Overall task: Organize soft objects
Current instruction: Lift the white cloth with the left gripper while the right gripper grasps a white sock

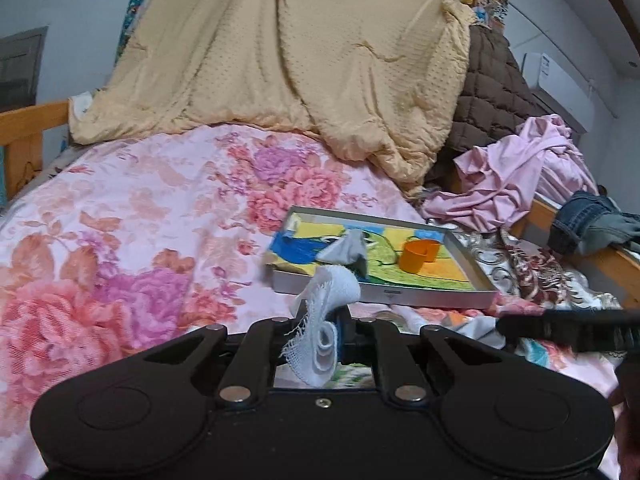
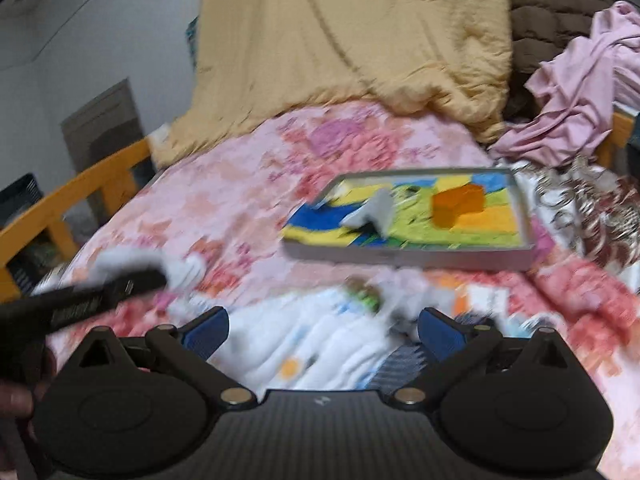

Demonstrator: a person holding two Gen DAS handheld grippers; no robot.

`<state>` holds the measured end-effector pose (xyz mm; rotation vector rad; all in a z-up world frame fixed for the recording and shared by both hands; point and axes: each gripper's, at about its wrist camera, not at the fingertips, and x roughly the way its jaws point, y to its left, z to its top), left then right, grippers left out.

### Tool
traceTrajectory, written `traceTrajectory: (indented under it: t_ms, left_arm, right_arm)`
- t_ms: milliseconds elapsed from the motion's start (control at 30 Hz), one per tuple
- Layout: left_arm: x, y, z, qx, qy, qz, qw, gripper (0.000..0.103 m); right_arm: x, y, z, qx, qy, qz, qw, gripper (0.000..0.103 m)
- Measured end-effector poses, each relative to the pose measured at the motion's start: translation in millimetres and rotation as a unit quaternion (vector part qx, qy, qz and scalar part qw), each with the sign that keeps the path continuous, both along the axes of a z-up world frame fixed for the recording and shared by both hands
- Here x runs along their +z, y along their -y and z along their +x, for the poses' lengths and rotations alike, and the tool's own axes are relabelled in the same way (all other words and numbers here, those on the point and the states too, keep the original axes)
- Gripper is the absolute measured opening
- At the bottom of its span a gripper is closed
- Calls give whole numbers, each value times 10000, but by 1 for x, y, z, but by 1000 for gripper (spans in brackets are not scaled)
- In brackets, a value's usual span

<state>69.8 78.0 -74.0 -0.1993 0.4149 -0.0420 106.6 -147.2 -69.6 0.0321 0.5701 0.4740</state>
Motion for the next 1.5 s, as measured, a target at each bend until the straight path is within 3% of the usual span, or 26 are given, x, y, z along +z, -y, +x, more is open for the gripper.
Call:
traceTrajectory:
  t_ms: [200,367,567,767,833,900,1033,1200,1300,1500]
  left_arm:
    - [2,-18,-1,235,-15,-5,9997,11]
    - [5,-20,-2,291,16,-5,9996,11]
    - [6,-20,-1,301,10,-11,9995,12]
    - [6,-19,-2,292,24,-26,9996,12]
    - [7,-18,-3,292,38,-21,9996,12]
    - [8,-17,-4,302,53,5,9995,12]
    - [9,-15,-4,326,46,76,9994,12]
    - [6,-15,-2,346,-29,56,9994,12]
    - [4,-11,-1,292,-40,58,9995,12]
    - [4,-1,1,160,-41,3,9999,12]
  right_arm:
    - [-24,-36,-15,121,273,-710,9970,103]
    - [-33,-47,-10,-217,520,-1219,9909,97]
    - [-32,-24,-3,-544,479,-1125,9910,90]
    - [-33,-42,4,-276,492,-1072,9926,78]
    - [-38,-53,8,-160,438,-1128,9925,71]
    - [-41,-60,12,-66,357,-1120,9930,57]
    - [-45,-68,12,71,301,-1104,9934,46]
    - [-46,-60,14,74,167,-949,9953,18]
    - [-39,-50,11,30,129,-781,9969,13]
    - [-7,-18,-8,-175,299,-356,9988,12]
